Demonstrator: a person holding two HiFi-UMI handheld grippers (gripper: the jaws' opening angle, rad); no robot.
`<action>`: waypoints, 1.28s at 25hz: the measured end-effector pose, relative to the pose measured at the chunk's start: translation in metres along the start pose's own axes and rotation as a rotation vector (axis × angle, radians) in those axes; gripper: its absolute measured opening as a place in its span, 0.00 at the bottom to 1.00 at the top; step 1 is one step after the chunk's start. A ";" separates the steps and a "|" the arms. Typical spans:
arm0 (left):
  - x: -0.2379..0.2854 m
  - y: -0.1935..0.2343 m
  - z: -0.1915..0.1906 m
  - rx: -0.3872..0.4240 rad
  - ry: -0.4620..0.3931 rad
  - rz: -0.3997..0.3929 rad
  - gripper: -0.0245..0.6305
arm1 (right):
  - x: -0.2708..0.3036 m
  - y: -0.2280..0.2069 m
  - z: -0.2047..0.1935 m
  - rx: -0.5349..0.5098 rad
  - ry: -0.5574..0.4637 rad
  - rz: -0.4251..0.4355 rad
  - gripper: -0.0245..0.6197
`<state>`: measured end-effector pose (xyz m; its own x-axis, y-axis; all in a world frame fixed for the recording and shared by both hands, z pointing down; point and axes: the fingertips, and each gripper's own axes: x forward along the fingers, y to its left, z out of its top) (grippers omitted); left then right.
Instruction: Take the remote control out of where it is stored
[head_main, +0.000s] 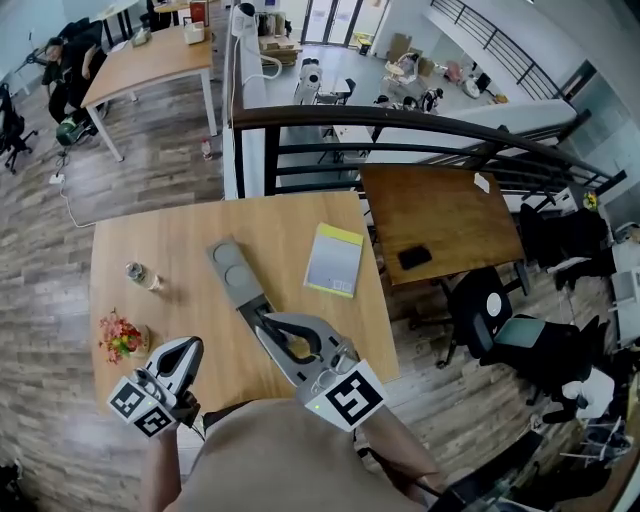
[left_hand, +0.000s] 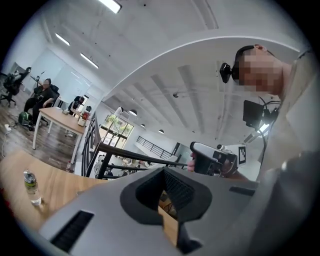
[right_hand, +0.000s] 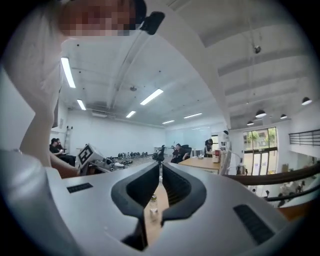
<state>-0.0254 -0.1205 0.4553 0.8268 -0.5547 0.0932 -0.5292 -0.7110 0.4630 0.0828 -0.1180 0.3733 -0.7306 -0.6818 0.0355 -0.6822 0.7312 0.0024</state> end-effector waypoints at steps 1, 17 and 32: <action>0.001 -0.002 0.000 0.000 0.003 -0.008 0.03 | 0.006 0.011 -0.006 0.016 0.024 0.025 0.05; -0.003 0.017 0.010 0.068 0.096 -0.103 0.03 | 0.019 -0.069 0.029 0.024 -0.105 -0.534 0.57; -0.038 0.040 0.021 0.112 0.169 -0.161 0.03 | 0.016 -0.087 0.038 0.128 -0.136 -0.656 0.51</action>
<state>-0.0825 -0.1369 0.4517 0.9173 -0.3573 0.1761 -0.3982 -0.8330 0.3842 0.1297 -0.1929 0.3360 -0.1560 -0.9860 -0.0590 -0.9770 0.1628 -0.1379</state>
